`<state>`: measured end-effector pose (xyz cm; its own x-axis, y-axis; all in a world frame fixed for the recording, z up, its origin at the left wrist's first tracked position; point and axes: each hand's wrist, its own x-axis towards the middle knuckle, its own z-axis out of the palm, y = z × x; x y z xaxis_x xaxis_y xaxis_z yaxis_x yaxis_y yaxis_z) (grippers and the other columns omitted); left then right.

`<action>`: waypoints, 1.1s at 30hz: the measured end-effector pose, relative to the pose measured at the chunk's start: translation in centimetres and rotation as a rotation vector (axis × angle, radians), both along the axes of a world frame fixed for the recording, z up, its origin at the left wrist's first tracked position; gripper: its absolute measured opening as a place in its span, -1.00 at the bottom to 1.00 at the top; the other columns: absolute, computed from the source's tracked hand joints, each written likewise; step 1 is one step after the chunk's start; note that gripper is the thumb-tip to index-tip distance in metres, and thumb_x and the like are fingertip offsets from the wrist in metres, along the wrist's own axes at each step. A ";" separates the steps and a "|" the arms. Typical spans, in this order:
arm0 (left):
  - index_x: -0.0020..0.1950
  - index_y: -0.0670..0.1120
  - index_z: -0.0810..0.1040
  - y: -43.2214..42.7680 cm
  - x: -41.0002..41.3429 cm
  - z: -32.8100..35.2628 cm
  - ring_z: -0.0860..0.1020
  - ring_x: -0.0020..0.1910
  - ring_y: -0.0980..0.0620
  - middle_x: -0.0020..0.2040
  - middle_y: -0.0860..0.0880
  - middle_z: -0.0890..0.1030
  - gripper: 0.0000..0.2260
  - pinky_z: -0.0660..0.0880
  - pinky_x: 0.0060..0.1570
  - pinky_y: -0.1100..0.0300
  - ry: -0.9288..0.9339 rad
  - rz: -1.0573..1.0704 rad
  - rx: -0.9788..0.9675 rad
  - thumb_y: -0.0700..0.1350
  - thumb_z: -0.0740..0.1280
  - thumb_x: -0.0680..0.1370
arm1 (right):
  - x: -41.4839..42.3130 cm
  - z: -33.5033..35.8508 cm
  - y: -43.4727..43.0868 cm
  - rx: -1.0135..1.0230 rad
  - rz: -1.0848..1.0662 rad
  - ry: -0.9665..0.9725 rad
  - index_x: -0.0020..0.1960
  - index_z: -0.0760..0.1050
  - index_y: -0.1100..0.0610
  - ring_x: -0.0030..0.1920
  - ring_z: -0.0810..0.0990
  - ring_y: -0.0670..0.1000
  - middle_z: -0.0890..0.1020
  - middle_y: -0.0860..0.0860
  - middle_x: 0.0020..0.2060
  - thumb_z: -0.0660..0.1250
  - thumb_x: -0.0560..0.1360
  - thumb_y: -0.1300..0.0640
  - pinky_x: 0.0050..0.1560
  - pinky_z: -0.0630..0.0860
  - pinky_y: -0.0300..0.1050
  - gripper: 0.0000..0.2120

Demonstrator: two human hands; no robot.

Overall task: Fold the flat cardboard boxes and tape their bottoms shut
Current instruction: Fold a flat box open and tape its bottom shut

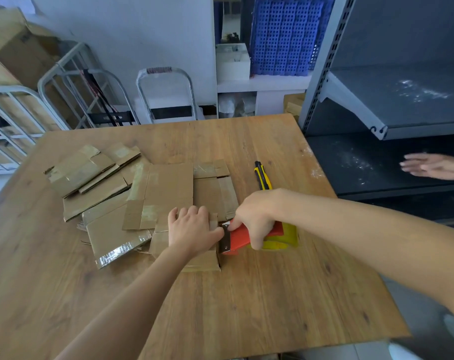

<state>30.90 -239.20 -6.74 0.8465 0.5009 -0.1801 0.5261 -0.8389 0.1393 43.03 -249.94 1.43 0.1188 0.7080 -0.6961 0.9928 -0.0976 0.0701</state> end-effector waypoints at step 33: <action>0.10 -0.03 0.40 -0.3 -0.4 0.3 0.38 0.23 -0.07 0.10 -0.02 0.47 -0.65 0.04 0.44 -0.04 0.018 -0.013 -0.014 0.18 0.12 0.49 | 1.3 -4.5 -2.4 -0.239 -0.490 0.272 0.34 0.50 -0.04 -0.11 0.60 -0.03 0.58 -0.07 0.04 0.43 0.26 -0.01 -0.13 0.59 -0.15 -0.37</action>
<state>30.49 -239.48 -6.46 0.8495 0.4874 -0.2021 0.5178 -0.8437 0.1416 44.36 -252.35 -3.11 0.1868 0.4361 -0.8803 0.8218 -0.5604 -0.1032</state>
